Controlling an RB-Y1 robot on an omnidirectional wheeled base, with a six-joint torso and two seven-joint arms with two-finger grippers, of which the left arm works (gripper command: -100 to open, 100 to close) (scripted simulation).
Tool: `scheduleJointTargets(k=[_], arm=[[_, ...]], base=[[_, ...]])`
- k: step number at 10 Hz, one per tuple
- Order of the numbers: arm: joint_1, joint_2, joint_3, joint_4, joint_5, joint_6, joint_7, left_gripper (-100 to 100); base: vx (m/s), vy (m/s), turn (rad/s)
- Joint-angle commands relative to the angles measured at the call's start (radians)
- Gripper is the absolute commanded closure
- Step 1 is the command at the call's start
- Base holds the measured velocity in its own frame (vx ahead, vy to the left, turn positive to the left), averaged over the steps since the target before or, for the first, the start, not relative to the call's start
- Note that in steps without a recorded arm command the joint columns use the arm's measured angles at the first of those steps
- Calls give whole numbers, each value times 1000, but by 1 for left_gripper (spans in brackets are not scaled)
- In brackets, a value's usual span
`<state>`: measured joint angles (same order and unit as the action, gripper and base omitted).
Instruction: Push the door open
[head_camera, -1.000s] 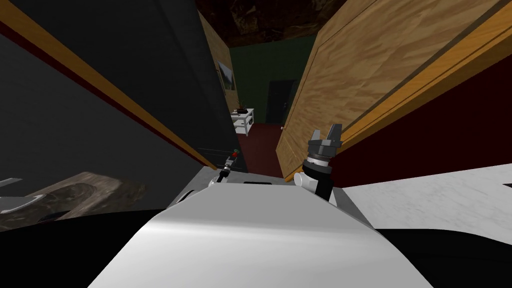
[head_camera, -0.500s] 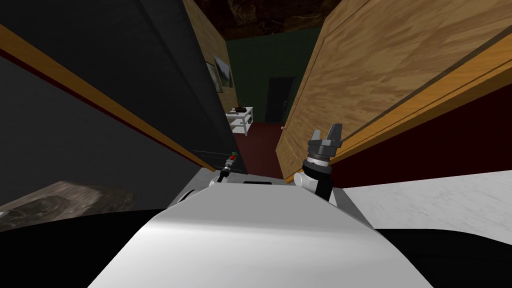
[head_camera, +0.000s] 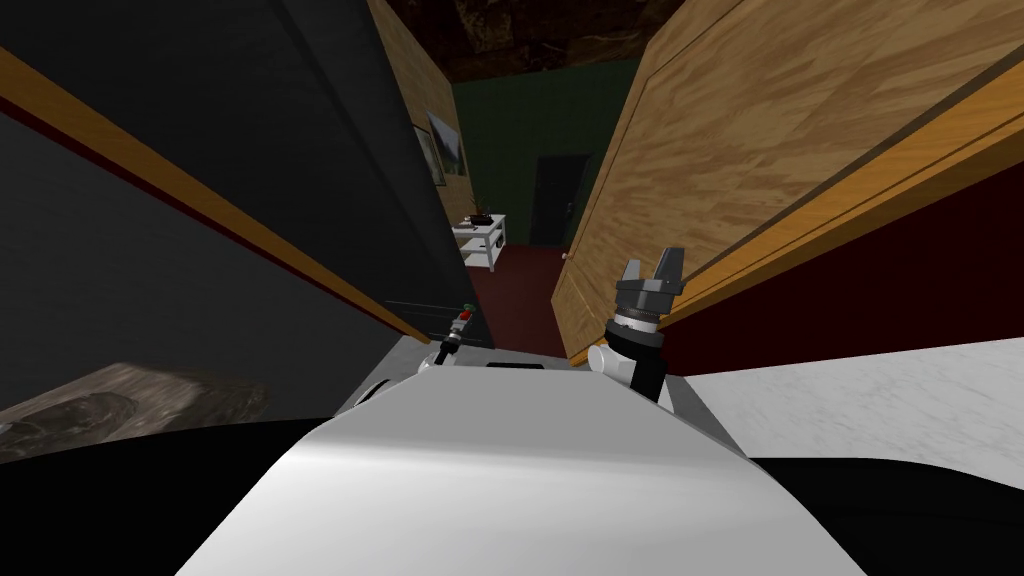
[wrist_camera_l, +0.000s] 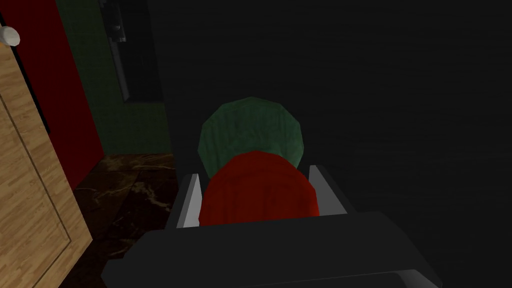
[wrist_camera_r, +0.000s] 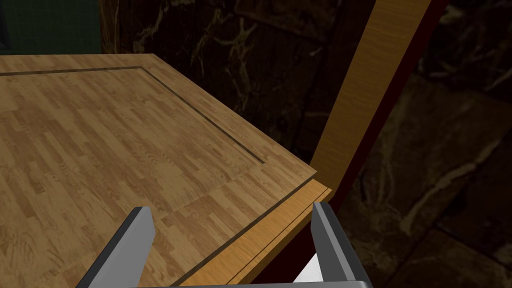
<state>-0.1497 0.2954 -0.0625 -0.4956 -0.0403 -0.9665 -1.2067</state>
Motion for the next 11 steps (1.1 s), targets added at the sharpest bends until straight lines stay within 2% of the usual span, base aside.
scheduleJointTargets(k=[1,11], arm=[[-2,-2,5,0,6,-2,33,100],[-5,-24,36,-10,53,4,264,100]], base=[[31,1,-17],[34,4,-19]])
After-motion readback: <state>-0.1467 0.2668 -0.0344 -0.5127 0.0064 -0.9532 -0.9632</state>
